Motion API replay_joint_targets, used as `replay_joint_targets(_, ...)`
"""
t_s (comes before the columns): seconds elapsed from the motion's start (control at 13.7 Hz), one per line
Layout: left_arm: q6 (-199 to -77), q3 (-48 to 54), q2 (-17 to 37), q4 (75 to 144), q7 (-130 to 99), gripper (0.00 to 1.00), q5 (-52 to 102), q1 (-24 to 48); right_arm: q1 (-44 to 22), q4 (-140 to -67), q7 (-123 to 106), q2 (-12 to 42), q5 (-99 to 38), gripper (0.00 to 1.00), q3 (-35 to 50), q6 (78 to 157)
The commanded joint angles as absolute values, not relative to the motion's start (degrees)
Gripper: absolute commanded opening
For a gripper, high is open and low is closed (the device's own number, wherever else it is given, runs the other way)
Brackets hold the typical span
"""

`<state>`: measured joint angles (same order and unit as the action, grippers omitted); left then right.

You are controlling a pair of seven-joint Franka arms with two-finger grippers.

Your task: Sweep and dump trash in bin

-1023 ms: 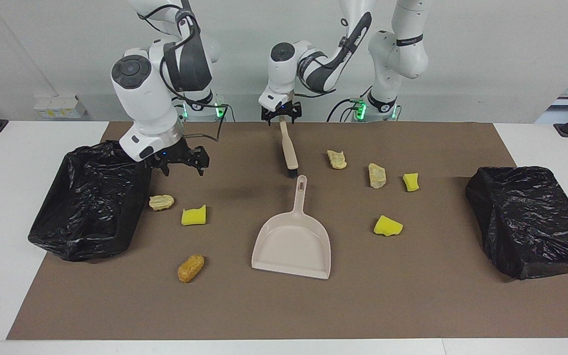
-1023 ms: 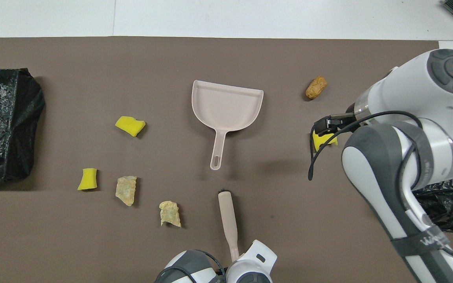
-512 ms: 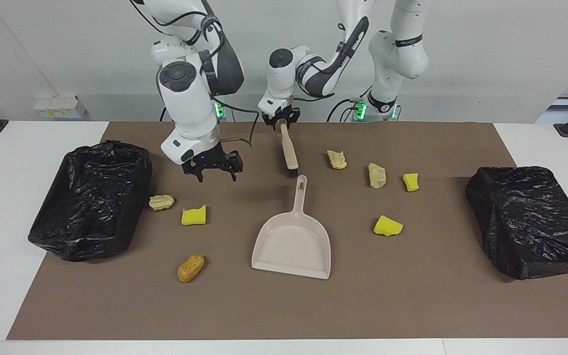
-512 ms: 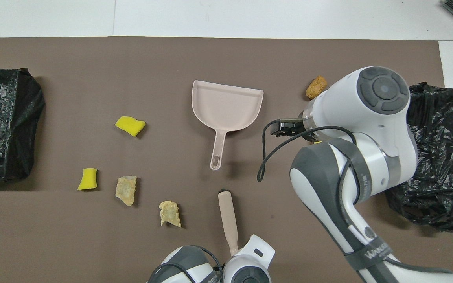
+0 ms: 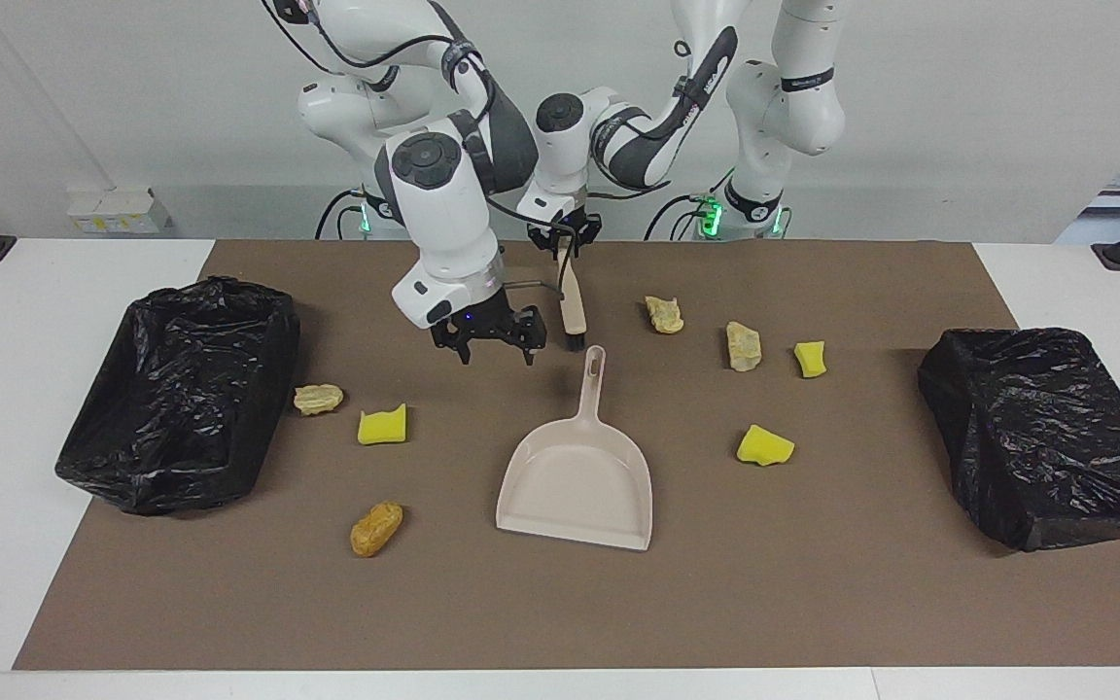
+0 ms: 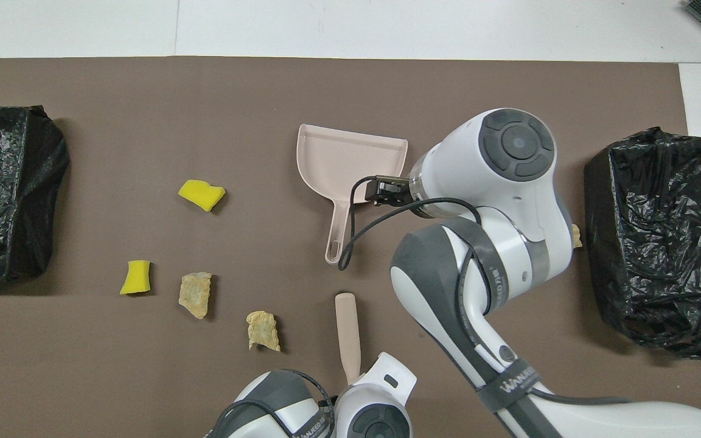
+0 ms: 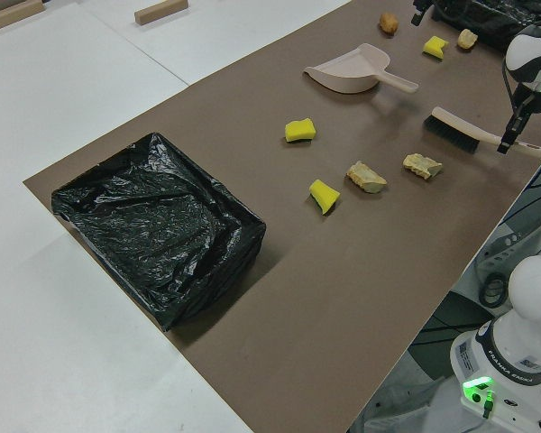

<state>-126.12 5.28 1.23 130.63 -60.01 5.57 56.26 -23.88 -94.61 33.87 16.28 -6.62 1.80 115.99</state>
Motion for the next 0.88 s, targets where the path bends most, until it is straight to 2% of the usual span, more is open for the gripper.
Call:
replay_joint_targets(0.0,-122.27,5.45,-0.87,130.25,-57.31,0.00,2.82,54.06,-24.26,-88.16,36.12,22.23,-8.78,1.00,1.67,115.14)
replay_joint_targets(0.29,-106.29,5.63,-5.35,131.57,-42.49,0.00,2.29,48.53,-28.02,-88.07,39.11,26.00,-11.34,1.00,1.67,115.22)
replay_joint_targets(0.51,-106.43,5.63,-9.30,139.28,-30.63,0.00,2.29,44.40,-29.44,-87.19,39.20,28.47,-11.25,1.00,1.67,115.93)
replay_joint_targets(0.73,-106.78,5.54,-9.41,140.62,-21.48,0.00,2.11,37.21,-31.37,-87.45,40.16,29.00,-11.34,1.00,1.67,116.19)
replay_joint_targets(0.8,-107.48,5.54,-9.23,140.54,-16.83,0.00,1.41,32.57,-31.20,-87.45,40.08,28.92,-11.08,0.96,1.67,116.10)
